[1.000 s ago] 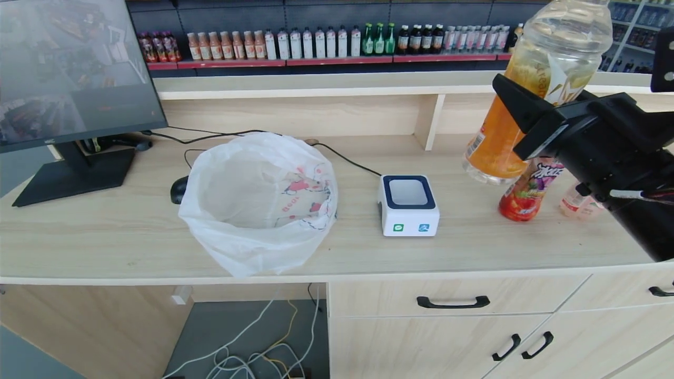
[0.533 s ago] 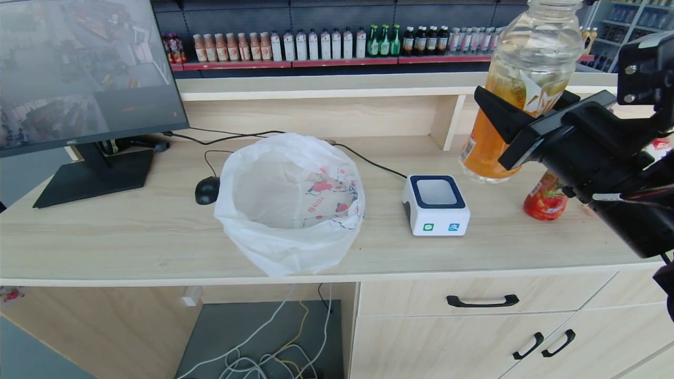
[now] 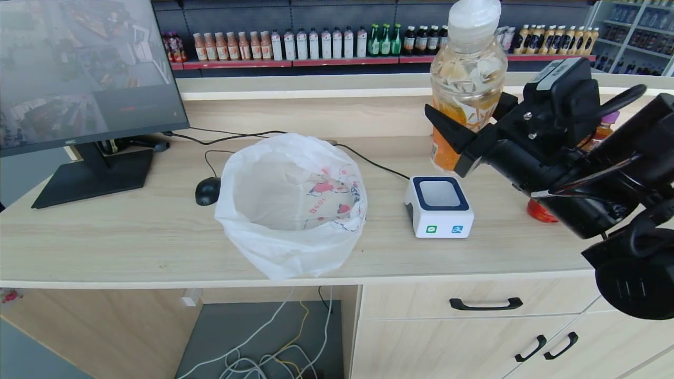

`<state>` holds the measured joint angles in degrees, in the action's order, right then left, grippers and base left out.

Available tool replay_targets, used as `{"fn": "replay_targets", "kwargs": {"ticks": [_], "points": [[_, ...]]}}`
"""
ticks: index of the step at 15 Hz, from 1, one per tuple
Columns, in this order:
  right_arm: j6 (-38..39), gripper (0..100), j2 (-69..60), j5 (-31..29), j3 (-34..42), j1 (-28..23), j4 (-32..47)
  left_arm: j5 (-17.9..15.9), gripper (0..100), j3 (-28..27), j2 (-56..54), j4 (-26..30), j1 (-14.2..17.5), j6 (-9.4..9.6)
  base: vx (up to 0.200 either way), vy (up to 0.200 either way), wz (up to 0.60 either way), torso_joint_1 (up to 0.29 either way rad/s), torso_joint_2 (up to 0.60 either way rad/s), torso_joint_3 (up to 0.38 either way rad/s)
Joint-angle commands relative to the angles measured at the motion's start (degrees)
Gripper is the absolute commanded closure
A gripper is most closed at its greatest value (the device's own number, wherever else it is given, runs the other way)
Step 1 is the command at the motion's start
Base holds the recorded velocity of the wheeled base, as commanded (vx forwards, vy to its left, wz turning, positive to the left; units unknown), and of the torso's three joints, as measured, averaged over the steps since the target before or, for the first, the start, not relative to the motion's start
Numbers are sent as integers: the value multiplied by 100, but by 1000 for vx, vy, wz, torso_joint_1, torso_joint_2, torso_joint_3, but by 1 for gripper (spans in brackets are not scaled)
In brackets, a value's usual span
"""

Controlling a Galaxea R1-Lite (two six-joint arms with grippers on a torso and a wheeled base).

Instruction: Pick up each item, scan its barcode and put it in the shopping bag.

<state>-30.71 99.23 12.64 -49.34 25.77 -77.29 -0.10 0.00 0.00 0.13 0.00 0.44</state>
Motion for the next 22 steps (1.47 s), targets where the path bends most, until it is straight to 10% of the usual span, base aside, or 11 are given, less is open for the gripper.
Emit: {"fn": "replay_targets", "kwargs": {"ticks": [1,10,22], "points": [[-190,100,606,309,-182,-239,-58,1,0,0,0,4,0,0,0,0,0,0,0,0],[-1385,100,1344,2146,-1201,-951,-32,1,0,0,0,4,0,0,0,0,0,0,0,0],[-2396,100,650,3183,469,-1470,-41,1,0,0,0,4,-9,0,0,0,0,0,0,0]]}}
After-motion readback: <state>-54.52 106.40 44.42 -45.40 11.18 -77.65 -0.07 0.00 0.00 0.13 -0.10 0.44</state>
